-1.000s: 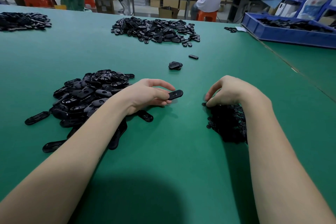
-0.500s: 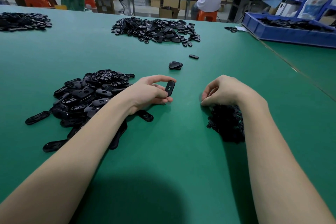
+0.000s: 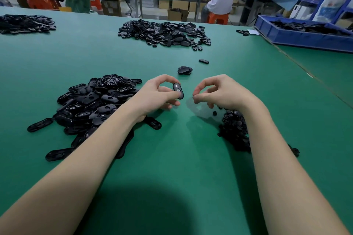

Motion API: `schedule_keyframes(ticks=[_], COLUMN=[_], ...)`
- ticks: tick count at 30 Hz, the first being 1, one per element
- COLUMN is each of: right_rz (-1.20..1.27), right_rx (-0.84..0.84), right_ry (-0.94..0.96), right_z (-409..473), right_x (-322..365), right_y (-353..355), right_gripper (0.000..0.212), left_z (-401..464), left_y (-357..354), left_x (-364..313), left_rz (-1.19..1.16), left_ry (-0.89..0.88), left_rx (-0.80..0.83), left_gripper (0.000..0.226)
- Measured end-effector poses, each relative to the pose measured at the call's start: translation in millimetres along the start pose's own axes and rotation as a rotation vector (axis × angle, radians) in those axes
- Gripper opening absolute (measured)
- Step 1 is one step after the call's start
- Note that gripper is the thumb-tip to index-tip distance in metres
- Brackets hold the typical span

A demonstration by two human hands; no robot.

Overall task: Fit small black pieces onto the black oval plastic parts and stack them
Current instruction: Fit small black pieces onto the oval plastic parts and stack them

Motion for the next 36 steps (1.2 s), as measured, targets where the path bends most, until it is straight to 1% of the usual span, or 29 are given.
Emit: schedule_keyframes(ticks=[3, 9, 13, 16, 18, 22, 29, 34, 36], right_rz=[0.074, 0.191, 0.258, 0.294, 0.302, 0.295, 0.328, 0.372, 0.399], right_rx=[-0.009, -0.064, -0.090, -0.120, -0.126, -0.138, -0.166, -0.171, -0.151], right_ry=[0.062, 0.131, 0.157, 0.122, 0.098, 0.088, 0.012, -0.043, -0.051], right_z=[-0.7, 1.5, 3.0, 4.0, 4.1, 5.8, 11.0, 11.6, 11.4], right_x=[7.6, 17.2, 18.7, 17.2, 16.3, 15.2, 11.3, 8.2, 8.3], right_y=[-2.0, -6.9, -9.4, -8.4, -7.5, -8.7, -8.5, -10.7, -12.8], right_gripper=[0.004, 0.002, 0.001, 0.008, 0.004, 0.010, 0.004, 0.012, 0.012], left_z=[1.4, 0.8, 0.5, -0.2, -1.1, -2.9, -6.9, -6.0, -5.0], left_y=[-0.7, -0.3, -0.1, -0.4, -1.4, -5.1, -9.4, -10.7, -10.4], left_x=[-0.9, -4.0, -4.5, -5.0, -6.4, -9.6, -11.2, -10.0, -8.4], left_rz=[0.024, 0.106, 0.181, 0.224, 0.277, 0.420, 0.559, 0.568, 0.568], left_ry=[-0.043, -0.151, -0.190, -0.216, -0.248, -0.327, -0.361, -0.386, -0.377], left_rx=[-0.019, -0.024, -0.028, -0.048, -0.079, -0.126, -0.176, -0.194, -0.198], left_gripper=[0.019, 0.022, 0.023, 0.024, 0.023, 0.022, 0.023, 0.022, 0.022])
Point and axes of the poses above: each hand's wrist, its own z-axis towards the middle knuckle, its own y-axis out of the back of the hand, x = y × z, the point moved 2 cm from there along z, towards the middle knuckle, and after that the axes turned 11 degrees about x, right-handed, at the moved point
